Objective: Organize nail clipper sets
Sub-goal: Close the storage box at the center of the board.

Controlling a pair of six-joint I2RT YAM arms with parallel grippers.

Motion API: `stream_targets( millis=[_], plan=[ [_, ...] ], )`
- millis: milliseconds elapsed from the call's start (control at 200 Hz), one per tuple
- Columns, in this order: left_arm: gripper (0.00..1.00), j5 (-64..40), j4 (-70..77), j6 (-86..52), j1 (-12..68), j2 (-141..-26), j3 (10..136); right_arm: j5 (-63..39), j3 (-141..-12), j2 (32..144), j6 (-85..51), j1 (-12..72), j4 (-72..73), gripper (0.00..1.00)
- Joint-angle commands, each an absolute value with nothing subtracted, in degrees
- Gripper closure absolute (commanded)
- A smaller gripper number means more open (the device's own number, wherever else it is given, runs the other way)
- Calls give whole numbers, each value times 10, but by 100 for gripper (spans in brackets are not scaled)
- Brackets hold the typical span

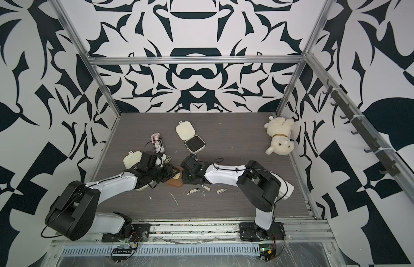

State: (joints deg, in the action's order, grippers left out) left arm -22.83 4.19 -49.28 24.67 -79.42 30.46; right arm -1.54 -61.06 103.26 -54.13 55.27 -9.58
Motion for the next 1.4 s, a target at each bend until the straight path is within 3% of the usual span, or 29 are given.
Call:
stream_targets(
  millis=[0, 325, 545, 640, 1395],
  plan=[
    [54, -186, -50, -483, 246, -802, 282, -22, -627, 1044, -549, 553, -71, 78],
    [52, -186, -104, -465, 246, -781, 307, -39, -623, 1065, -560, 548, -48, 79],
    [29, -101, -271, -407, 244, -716, 383, -42, -627, 1069, -556, 544, -50, 79],
    [25, -67, -318, -382, 243, -723, 406, -43, -632, 1071, -553, 544, -52, 79],
    [24, -7, -351, -317, 243, -878, 503, -23, -635, 1026, -527, 544, -84, 79]
  ],
)
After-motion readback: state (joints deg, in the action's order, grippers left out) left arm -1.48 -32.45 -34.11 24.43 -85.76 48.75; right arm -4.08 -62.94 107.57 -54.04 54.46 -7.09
